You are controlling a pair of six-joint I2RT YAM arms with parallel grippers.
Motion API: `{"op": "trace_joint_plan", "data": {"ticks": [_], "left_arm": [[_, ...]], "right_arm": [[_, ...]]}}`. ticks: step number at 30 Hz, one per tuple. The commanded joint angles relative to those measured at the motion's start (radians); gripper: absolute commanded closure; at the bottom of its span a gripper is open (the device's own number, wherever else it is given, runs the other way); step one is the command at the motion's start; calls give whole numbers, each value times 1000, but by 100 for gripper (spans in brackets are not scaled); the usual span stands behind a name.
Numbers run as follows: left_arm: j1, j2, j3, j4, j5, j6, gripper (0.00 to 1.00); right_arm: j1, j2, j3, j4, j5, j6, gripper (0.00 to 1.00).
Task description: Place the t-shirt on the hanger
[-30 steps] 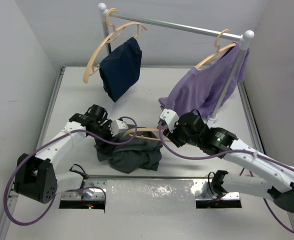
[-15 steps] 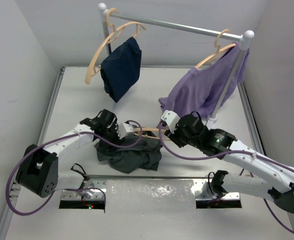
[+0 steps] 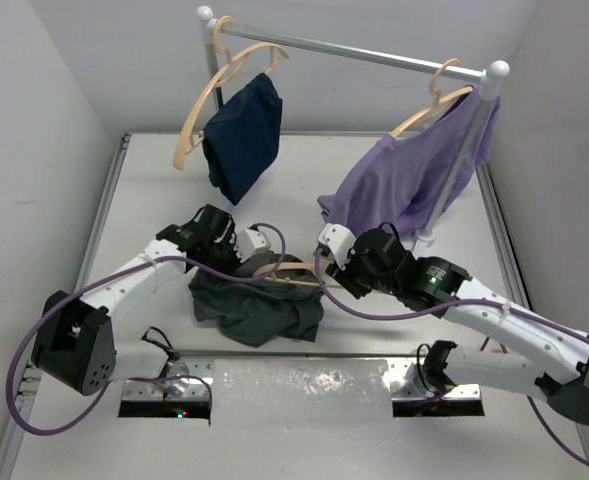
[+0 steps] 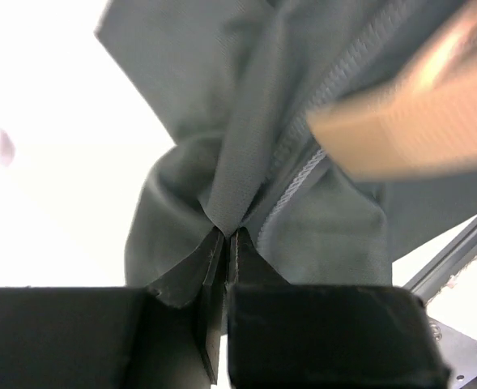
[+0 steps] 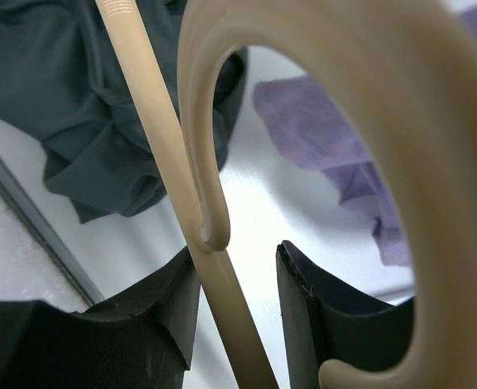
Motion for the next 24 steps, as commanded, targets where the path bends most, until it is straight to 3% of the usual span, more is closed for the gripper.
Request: {"op": "trace_joint_plan", "data": {"ticks": [1, 11, 24], "left_arm": [[1, -24, 80, -19, -15, -32, 100], [1, 13, 142, -82, 2, -49, 100], [3, 11, 260, -75, 71, -114, 100]], "right_arm": [[12, 28, 32, 60, -86, 17, 100], [53, 178, 78, 195, 108, -16, 100], [98, 268, 111, 301, 50, -63, 100]]}}
